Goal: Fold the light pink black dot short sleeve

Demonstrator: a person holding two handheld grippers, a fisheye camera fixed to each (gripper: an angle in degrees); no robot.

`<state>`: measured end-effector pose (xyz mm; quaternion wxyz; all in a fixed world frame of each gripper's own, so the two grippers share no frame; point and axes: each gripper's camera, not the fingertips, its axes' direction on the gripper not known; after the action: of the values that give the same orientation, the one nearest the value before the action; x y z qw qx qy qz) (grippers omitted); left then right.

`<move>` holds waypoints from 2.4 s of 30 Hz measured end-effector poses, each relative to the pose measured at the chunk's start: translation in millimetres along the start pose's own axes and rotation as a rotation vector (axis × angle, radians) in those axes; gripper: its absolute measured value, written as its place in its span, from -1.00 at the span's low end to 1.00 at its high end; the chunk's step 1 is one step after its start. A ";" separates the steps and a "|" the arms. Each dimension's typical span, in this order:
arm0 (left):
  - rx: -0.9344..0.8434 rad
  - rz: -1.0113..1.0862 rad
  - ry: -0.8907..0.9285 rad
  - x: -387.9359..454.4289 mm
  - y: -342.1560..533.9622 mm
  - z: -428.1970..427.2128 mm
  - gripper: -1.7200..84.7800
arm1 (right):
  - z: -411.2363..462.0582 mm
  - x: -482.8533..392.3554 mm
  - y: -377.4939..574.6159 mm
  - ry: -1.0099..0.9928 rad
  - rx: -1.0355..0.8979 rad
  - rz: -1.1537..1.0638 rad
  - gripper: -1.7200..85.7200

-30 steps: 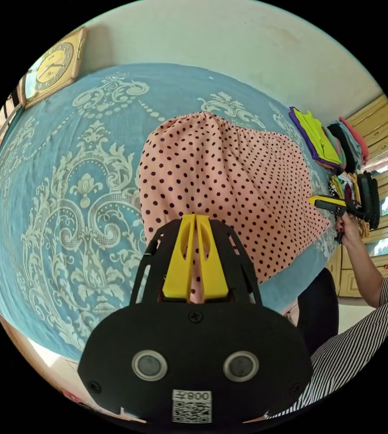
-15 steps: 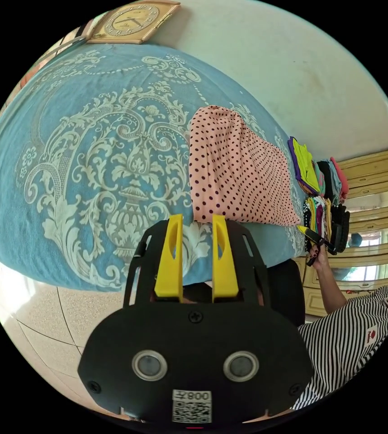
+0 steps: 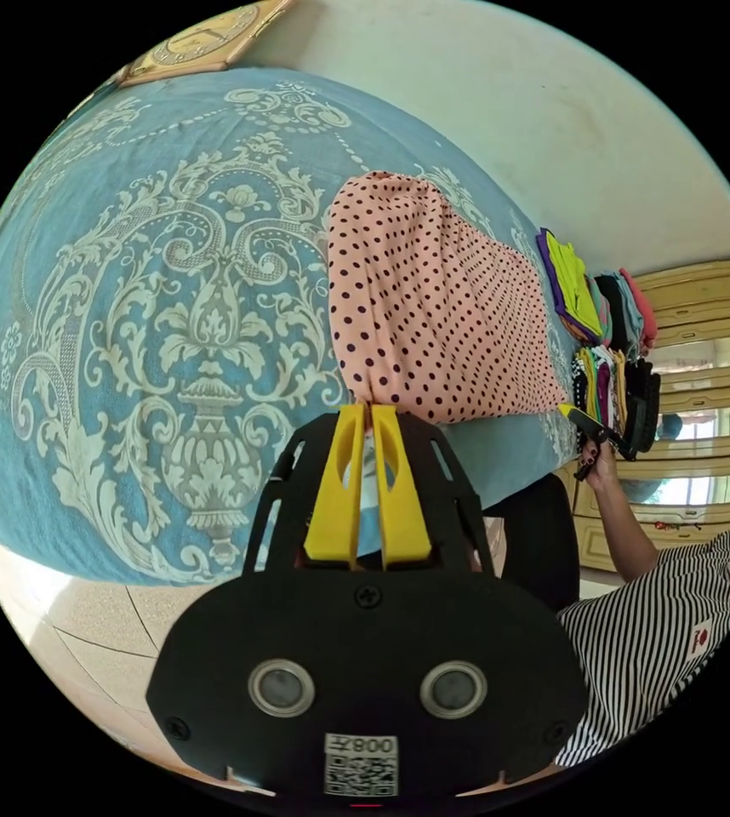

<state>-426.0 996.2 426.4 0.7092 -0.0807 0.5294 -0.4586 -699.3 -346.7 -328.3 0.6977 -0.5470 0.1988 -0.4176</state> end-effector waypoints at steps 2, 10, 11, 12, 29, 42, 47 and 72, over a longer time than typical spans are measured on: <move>-0.002 0.009 -0.014 13.7 -1.4 -4.1 -0.93 | 6.0 0.3 2.0 0.022 -0.021 -0.006 -0.87; 0.079 0.076 -0.025 63.1 -1.8 -61.0 -0.95 | -14.0 19.7 17.0 -0.016 -0.005 -0.027 -0.90; 0.075 0.093 -0.035 72.2 -1.7 -66.7 -0.96 | -18.8 28.5 20.8 -0.064 0.006 -0.015 -0.90; 0.072 0.101 -0.038 76.8 -1.7 -68.4 -0.96 | -20.5 32.9 22.9 -0.086 0.012 -0.008 -0.90; 0.108 0.200 -0.088 269.1 19.7 -67.6 -0.90 | 26.7 97.4 50.3 -0.295 -0.047 0.099 -0.89; -0.046 1.119 -0.193 661.9 3.4 73.2 -0.72 | 22.7 90.8 24.0 -0.354 -0.031 0.035 -0.95; -0.031 1.195 -0.417 724.1 14.8 107.9 -0.85 | 33.1 83.9 3.4 -0.395 -0.039 -0.008 -0.94; 0.077 0.795 -0.093 687.9 -6.2 68.2 -0.91 | 187.0 220.1 -156.7 -0.637 0.059 0.471 -0.75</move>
<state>-360.2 461.1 -6.4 0.8570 0.1364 0.4692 -0.1637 -493.3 -419.4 -82.8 0.8165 -0.5684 0.0803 -0.0611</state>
